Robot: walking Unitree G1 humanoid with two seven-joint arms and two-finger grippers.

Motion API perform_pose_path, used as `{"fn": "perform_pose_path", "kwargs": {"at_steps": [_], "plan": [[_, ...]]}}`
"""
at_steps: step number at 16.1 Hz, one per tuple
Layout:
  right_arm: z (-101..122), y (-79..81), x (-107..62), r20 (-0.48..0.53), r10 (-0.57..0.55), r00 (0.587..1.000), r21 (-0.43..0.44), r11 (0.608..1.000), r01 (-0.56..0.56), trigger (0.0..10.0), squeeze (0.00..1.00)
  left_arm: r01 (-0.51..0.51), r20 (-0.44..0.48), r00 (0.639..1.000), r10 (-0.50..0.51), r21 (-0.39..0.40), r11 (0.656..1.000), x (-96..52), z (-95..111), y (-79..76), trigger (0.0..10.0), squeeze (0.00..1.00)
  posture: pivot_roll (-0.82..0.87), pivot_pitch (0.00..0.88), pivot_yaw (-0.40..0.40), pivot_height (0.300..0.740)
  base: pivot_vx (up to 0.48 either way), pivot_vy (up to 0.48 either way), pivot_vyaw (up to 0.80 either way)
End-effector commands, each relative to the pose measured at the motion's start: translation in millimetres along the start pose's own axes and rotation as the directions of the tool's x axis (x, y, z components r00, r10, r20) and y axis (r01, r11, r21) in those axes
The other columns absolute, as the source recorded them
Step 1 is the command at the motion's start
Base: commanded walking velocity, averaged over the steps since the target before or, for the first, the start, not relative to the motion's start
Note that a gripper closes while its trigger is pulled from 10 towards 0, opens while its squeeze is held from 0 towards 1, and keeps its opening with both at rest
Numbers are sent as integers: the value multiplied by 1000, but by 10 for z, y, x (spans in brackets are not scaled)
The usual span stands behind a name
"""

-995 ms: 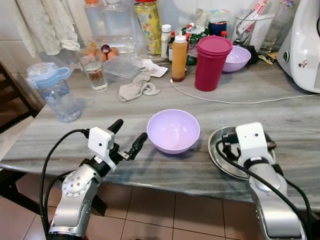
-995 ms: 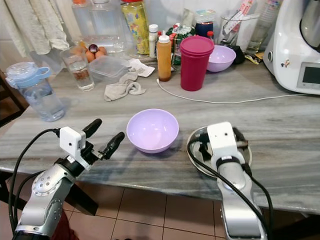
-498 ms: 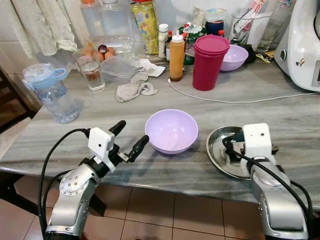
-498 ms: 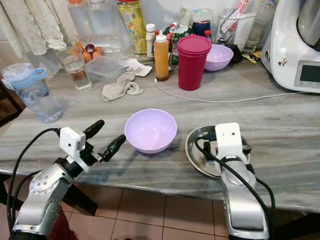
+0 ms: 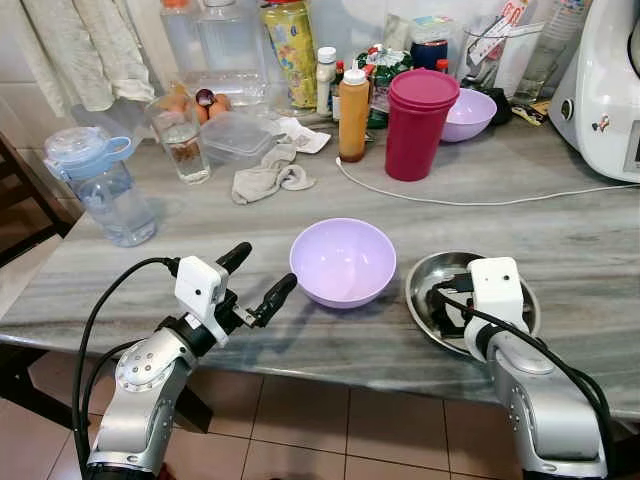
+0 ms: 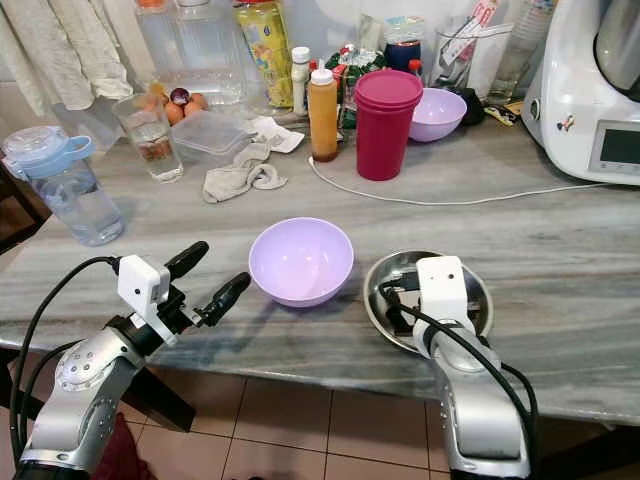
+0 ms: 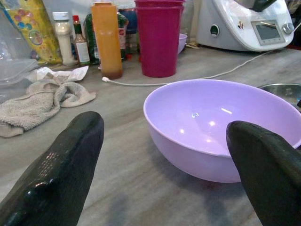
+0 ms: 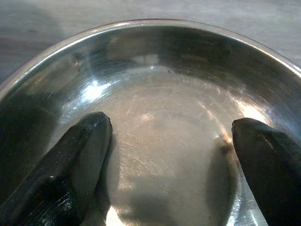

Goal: Setting the table

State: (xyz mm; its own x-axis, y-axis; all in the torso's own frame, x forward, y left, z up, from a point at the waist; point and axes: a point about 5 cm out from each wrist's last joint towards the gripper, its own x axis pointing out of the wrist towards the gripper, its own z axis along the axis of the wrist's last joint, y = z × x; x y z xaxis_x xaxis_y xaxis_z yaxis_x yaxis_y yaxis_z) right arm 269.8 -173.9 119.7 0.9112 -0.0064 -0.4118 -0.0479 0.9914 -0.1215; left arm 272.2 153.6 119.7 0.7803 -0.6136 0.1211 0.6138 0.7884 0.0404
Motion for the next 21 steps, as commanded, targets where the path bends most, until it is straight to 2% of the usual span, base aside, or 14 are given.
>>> {"fn": "perform_pose_path", "kwargs": {"at_steps": [1, 7, 14, 17, 18, 20, 21], "plan": [[-25, 83, 3, -25, 45, 999, 9, 999, -44, 10000, 169, 11, -9, 1000, -11, 6, 1000, -28, 8, 13, 10000, 0, -257, 108, 79, 740, 0, 0, 0], [36, 235, 28, -7, 113, 994, 38, 993, -112, 10000, 165, 16, -9, 1000, -16, 9, 1000, -14, 14, 22, 10000, 0, -255, 105, 80, 740, 0, 0, 0], [79, 254, 17, 37, 113, 993, 30, 993, -115, 10000, 161, 13, -5, 1000, -13, 12, 1000, -23, 26, 21, 10000, 0, -252, 109, 77, 740, 0, 0, 0], [174, 169, -64, 147, 48, 988, -10, 999, -47, 10000, 161, 15, -9, 1000, -15, 5, 1000, -49, 53, 88, 10000, 0, -253, 112, 78, 740, 0, 0, 0], [217, 171, -85, 183, 43, 982, -13, 999, -41, 10000, 0, 21, -17, 1000, -21, -3, 1000, -63, 49, 109, 10000, 0, -255, 111, 78, 740, 0, 0, 0], [367, 188, -128, 296, 19, 955, -27, 1000, -12, 10000, 0, -47, -25, 999, 47, 16, 999, -74, 53, 231, 10000, 0, -254, 106, 81, 740, 0, 0, 0], [429, 210, -142, 342, 13, 940, -43, 999, 2, 10000, 0, -123, -24, 992, 123, 23, 992, -58, 52, 304, 10000, 0, -254, 106, 81, 740, 0, 0, 0]]}}
